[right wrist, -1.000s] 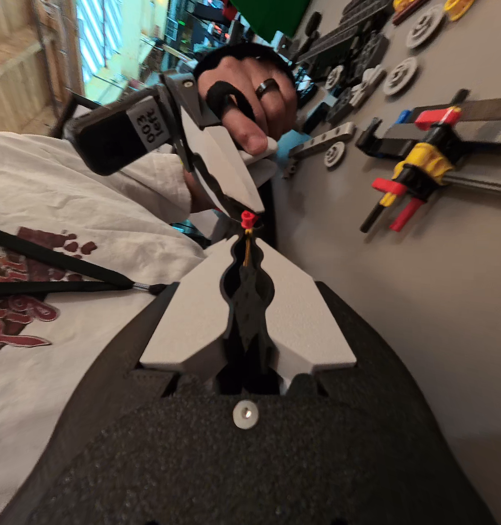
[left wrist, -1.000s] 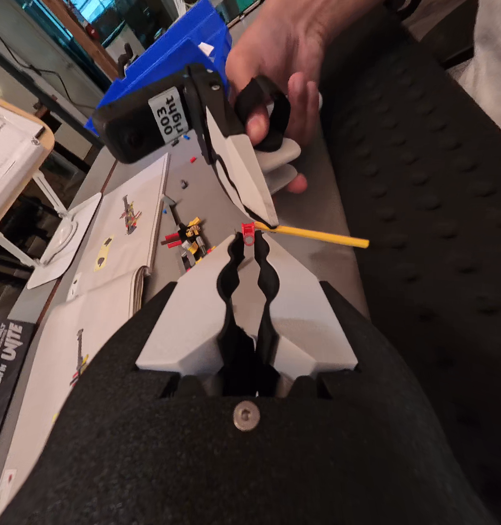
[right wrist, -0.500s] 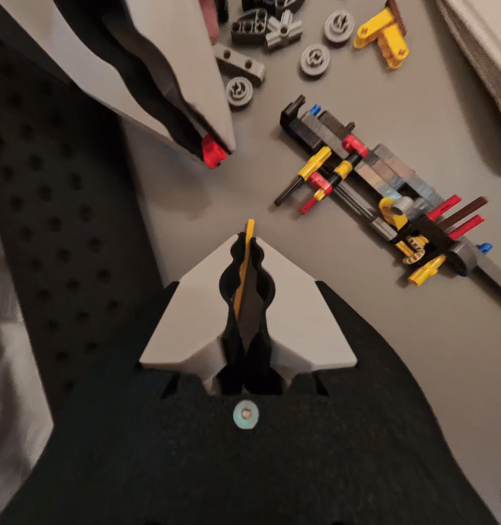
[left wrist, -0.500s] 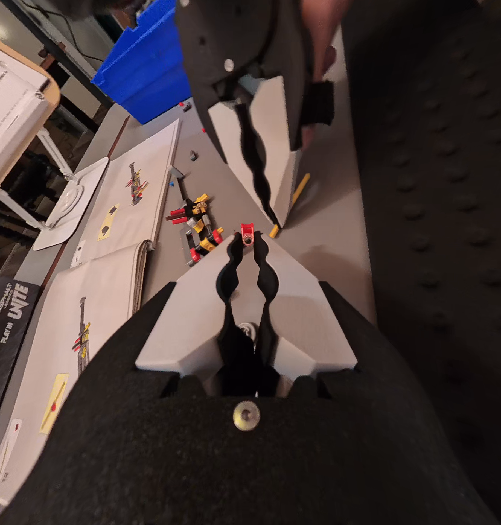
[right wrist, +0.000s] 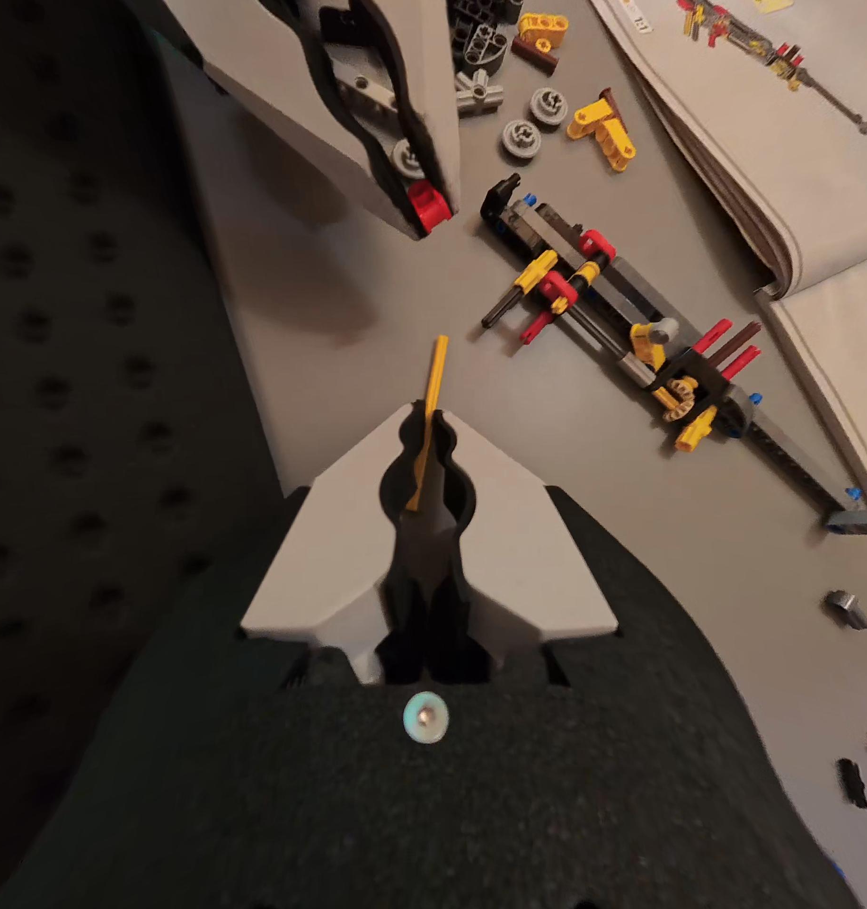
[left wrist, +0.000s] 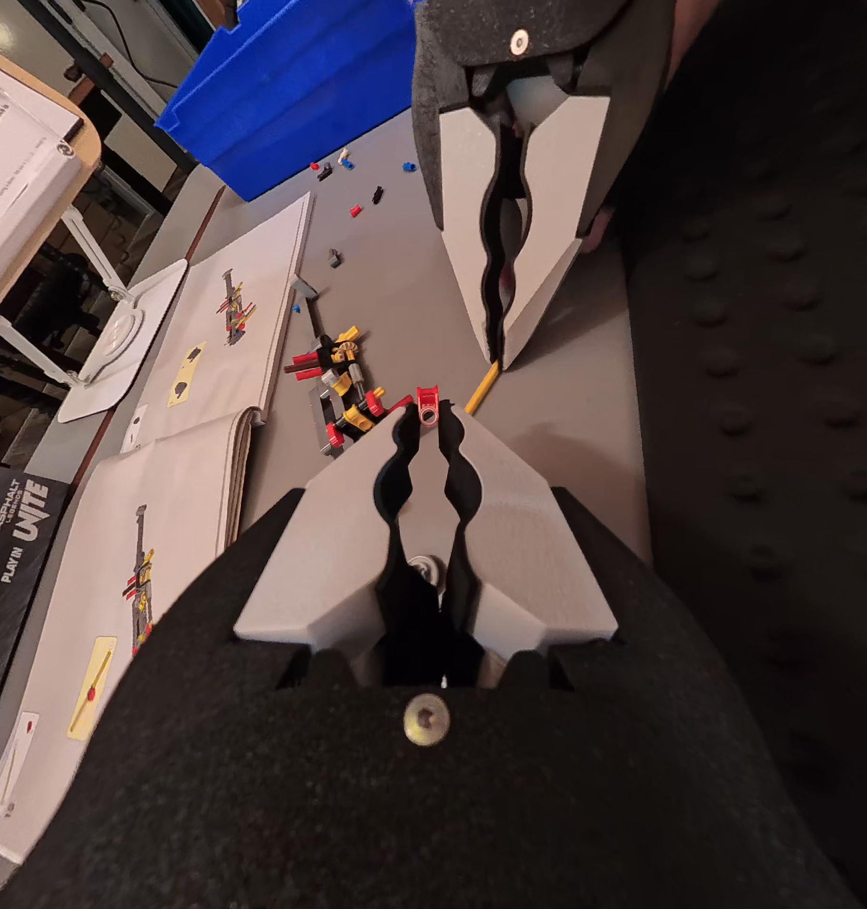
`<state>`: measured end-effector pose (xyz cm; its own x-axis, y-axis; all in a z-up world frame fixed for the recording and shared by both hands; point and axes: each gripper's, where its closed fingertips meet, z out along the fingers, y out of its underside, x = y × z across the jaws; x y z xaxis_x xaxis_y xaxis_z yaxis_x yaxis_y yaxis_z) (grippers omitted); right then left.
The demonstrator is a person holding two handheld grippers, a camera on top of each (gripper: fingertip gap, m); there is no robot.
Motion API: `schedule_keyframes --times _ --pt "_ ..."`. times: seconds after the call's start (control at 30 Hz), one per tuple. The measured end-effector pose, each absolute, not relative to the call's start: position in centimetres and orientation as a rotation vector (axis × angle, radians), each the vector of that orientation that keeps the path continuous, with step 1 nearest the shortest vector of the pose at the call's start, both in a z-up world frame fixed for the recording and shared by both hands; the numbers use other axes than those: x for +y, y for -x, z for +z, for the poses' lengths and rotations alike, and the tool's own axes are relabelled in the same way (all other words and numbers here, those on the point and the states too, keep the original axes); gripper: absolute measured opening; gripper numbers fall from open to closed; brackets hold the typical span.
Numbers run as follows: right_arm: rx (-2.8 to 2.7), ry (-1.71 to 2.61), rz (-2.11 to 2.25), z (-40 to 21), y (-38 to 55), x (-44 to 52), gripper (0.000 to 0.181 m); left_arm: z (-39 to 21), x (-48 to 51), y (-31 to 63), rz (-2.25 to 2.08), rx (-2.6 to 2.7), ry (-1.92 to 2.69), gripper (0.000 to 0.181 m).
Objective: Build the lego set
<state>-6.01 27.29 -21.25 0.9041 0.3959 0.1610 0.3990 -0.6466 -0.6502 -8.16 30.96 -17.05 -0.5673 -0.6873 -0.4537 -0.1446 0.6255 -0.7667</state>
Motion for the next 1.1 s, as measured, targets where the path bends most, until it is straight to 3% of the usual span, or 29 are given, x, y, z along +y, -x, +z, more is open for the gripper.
schedule_keyframes --times 0.2,0.47,0.9,1.1 --pt "-0.443 2.355 0.132 -20.8 6.3 27.8 0.002 -16.8 32.5 7.5 -0.892 2.020 0.787 0.006" --pt "0.041 2.000 0.714 -13.5 8.4 30.5 0.001 -14.1 33.4 7.1 -1.168 1.875 1.002 0.006" --pt "0.245 1.965 0.904 -13.3 8.9 31.3 0.001 -13.2 33.6 6.9 -1.276 1.832 1.060 0.006" --pt "0.369 1.940 1.115 -13.5 9.5 31.1 0.001 -13.7 33.6 6.7 -1.031 1.847 0.869 0.005"
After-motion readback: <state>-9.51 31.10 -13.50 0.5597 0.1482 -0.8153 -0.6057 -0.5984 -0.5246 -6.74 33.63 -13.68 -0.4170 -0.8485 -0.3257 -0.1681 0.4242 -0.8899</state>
